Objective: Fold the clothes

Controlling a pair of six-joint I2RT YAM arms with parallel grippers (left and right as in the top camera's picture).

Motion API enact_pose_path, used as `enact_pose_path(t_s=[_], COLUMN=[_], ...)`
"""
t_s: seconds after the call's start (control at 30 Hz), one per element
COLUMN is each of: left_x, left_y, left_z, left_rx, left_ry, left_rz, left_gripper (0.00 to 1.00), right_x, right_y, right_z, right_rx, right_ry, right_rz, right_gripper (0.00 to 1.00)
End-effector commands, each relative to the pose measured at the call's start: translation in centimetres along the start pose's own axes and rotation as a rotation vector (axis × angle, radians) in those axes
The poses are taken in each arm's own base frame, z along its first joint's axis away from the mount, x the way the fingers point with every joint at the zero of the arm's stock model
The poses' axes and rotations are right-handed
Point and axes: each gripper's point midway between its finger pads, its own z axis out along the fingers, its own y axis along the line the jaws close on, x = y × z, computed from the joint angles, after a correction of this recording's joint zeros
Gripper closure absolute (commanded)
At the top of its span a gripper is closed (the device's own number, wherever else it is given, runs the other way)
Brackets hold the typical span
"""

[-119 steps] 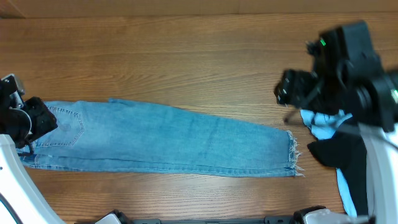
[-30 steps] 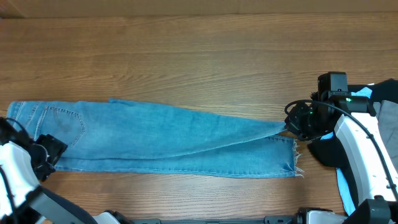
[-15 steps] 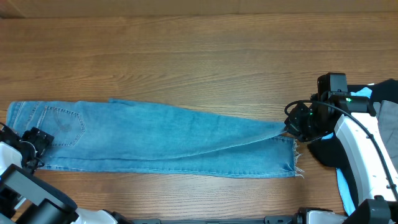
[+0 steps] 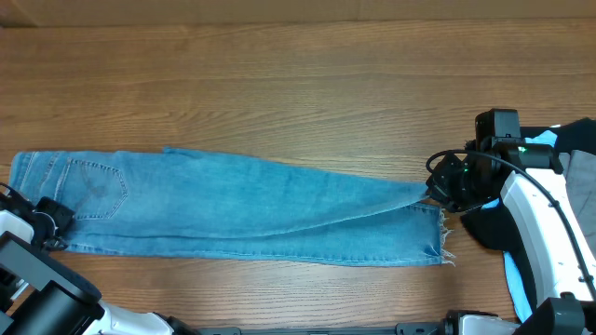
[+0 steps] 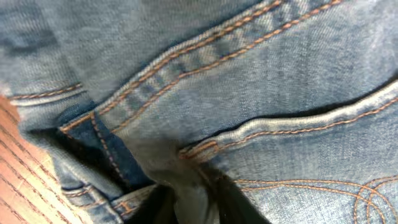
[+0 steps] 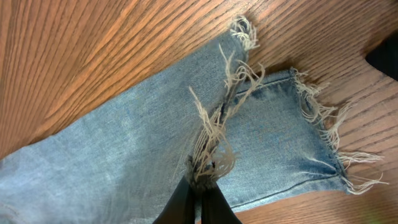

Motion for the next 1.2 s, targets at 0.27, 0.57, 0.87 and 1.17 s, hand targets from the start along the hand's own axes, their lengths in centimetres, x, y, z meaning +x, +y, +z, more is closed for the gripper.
enact_pose_path(t_s=[0.27, 0.57, 0.87, 1.17], left_x=[-1.1, -1.5, -3.3, -2.9], left_y=[-1.4, 0.3, 0.0, -0.1], left_z=[-2.6, -2.7, -2.6, -2.6], left_rx=[0.059, -0.042, -0.032, -0.029], left_ry=[0.001, -0.021, -0.094, -0.076], left_rz=[0.049, 0.058, 0.072, 0.08], left_gripper=[0.75, 0.41, 0.67, 0.59], right_x=[-1.2, -1.0, -0.9, -1.5], right_y=[-0.3, -0.5, -0.6, -1.3], right_z=[-1.0, -1.0, -1.0, -1.1], right_rx=[0.038, 0.044, 0.049, 0.089], right_ry=[-0.069, -0.061, -0.054, -0.09], right_rz=[-0.014, -0.012, -0.01, -0.011], right_gripper=[0.96, 0.96, 0.96, 0.96])
